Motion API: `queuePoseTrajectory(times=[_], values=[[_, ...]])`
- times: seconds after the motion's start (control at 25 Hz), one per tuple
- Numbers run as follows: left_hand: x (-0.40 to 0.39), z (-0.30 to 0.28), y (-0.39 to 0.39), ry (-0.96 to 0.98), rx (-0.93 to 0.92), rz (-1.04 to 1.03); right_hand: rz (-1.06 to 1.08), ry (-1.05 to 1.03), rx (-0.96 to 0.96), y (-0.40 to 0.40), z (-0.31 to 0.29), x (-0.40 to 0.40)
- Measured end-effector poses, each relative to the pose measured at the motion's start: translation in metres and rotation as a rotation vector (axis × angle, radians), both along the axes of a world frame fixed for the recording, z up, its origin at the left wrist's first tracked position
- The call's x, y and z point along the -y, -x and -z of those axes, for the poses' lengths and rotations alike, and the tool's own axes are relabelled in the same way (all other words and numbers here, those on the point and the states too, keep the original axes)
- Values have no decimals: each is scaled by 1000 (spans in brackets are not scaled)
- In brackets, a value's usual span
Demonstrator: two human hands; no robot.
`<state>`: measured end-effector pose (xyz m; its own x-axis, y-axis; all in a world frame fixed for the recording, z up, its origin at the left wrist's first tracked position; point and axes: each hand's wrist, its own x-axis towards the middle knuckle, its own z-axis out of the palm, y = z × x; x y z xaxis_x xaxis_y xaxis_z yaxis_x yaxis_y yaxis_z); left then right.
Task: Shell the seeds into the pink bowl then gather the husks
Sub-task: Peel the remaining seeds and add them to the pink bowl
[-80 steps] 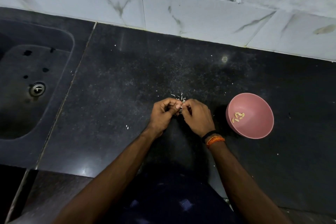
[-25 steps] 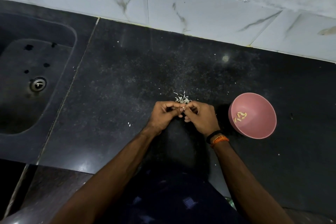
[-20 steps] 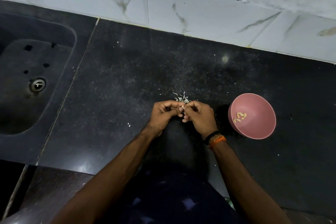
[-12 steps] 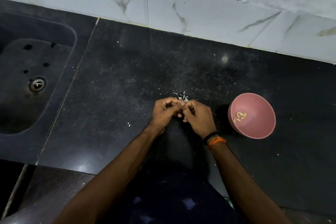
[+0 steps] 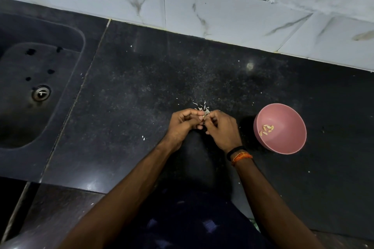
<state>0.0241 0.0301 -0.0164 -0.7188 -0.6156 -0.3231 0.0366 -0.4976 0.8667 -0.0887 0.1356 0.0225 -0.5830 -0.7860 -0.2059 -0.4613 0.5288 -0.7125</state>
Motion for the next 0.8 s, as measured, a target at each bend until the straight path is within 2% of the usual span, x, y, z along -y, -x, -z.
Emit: queuePoseTrajectory(times=[0.16, 0.36, 0.56, 0.68, 0.8], values=[[1, 6, -1, 77, -37, 14, -11, 15, -2, 2, 1, 1], [1, 8, -2, 107, -39, 21, 77, 64, 240, 4, -5, 1], [5, 8, -3, 119, -26, 61, 145, 89, 396, 6, -6, 1], [5, 8, -3, 122, -21, 82, 144, 68, 358, 6, -7, 1], [4, 10, 0, 142, 2, 81, 63, 29, 189, 8, -6, 0]])
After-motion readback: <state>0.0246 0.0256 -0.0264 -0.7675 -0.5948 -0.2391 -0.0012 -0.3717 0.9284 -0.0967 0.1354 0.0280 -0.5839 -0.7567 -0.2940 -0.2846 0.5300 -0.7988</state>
